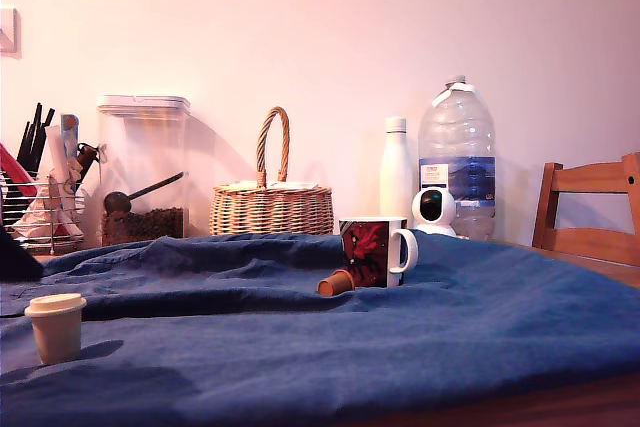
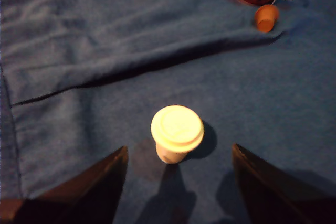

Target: Pick up the coffee capsules on the table and drop them inside the coffee cup

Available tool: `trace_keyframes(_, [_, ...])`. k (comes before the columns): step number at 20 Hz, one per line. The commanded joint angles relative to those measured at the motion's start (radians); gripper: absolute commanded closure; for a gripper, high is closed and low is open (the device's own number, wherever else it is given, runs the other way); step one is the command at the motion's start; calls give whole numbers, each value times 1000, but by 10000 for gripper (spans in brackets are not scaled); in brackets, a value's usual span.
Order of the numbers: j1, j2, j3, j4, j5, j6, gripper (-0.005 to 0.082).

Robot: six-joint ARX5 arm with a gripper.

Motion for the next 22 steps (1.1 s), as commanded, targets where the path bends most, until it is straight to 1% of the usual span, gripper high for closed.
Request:
trace_keyframes(1, [-7,40,-20,55,-7,-2,195])
trace_keyframes(2, [-7,64,-20,79,-7,5,195])
trace_keyframes(8, [-7,188,-18,212,-5,4,195])
trace_keyframes(10, [-7,225,-11,237,-5,4,195])
trace_keyframes(16, [-7,354,39,251,-6,4,195])
trace_keyframes(19, [-7,417,50,301,-5,5,195])
trace_keyframes(22, [-14,462,69,313,-9,5,196])
